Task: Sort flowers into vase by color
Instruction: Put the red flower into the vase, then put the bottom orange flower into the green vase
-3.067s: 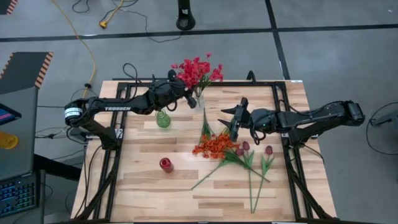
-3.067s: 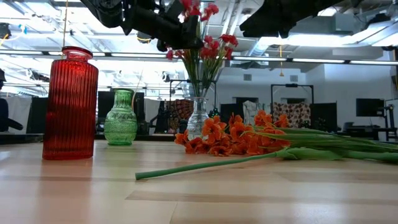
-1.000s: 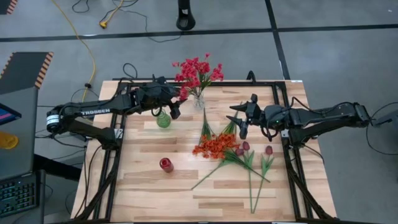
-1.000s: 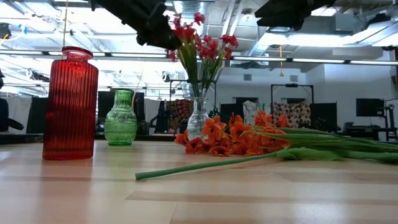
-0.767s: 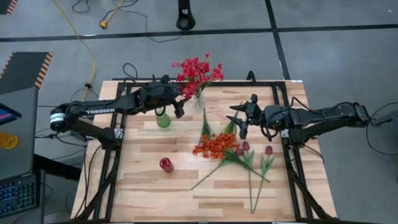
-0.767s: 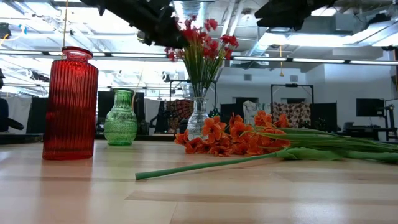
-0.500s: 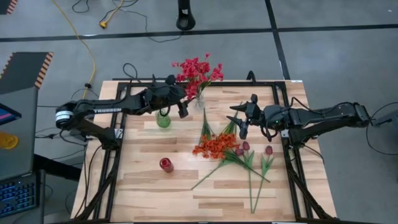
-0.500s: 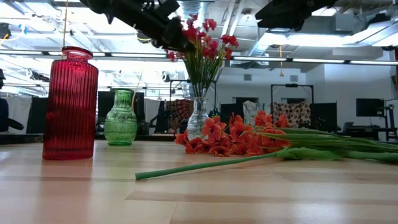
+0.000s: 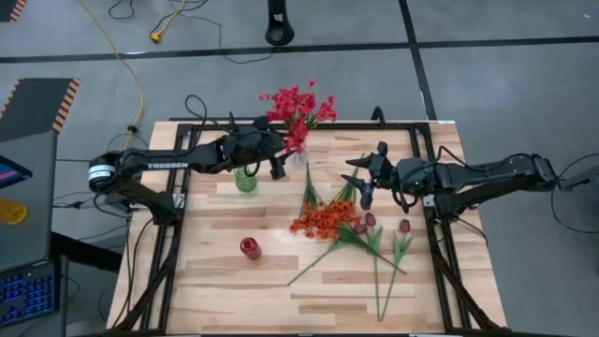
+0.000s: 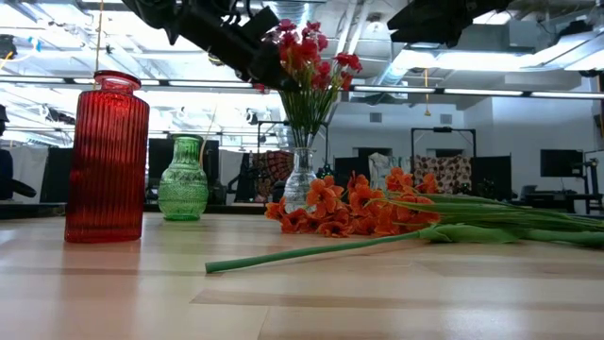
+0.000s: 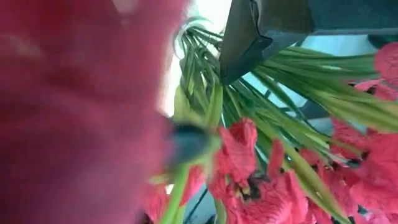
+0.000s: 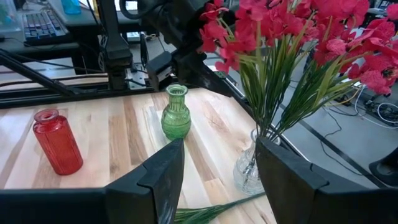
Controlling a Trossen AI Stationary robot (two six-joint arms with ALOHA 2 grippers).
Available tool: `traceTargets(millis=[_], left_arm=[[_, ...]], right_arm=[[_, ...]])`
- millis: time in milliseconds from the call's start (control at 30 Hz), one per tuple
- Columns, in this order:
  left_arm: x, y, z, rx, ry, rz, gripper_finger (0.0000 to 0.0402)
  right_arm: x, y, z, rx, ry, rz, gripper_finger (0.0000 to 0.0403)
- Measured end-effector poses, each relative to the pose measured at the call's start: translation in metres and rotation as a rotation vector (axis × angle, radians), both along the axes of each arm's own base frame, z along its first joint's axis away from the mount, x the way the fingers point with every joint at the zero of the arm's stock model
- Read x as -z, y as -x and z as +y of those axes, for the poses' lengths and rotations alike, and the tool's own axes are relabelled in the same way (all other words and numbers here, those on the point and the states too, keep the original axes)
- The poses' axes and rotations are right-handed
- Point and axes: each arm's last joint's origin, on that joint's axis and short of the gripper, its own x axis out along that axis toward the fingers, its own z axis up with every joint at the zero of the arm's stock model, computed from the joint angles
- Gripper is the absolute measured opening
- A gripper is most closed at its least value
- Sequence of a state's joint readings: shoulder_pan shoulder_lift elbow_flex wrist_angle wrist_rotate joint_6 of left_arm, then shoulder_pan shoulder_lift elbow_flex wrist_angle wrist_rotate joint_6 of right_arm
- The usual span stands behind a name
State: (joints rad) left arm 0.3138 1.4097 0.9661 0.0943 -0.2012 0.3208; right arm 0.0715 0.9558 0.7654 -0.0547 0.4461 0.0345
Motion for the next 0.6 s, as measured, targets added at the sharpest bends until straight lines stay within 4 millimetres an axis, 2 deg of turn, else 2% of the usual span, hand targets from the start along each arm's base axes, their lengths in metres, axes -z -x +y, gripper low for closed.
traceTargets(millis=[300,500,600], left_arm=[[-0.003,0.012,0.000,-0.109,-0.094,0.116,0.0222],[-0.003,0.016,-0.002,-0.068,-0.069,0.139,0.0222],[-0.009,0.020,-0.005,-0.038,-0.046,0.104,0.0222]], right_arm=[[0.000,0.000,0.000,0.001,-0.001,0.000,0.0226],[0.000,0.000,0.000,0.001,-0.002,0.003,0.0226],[0.002,0.000,0.000,0.001,-0.001,0.020,0.0226]])
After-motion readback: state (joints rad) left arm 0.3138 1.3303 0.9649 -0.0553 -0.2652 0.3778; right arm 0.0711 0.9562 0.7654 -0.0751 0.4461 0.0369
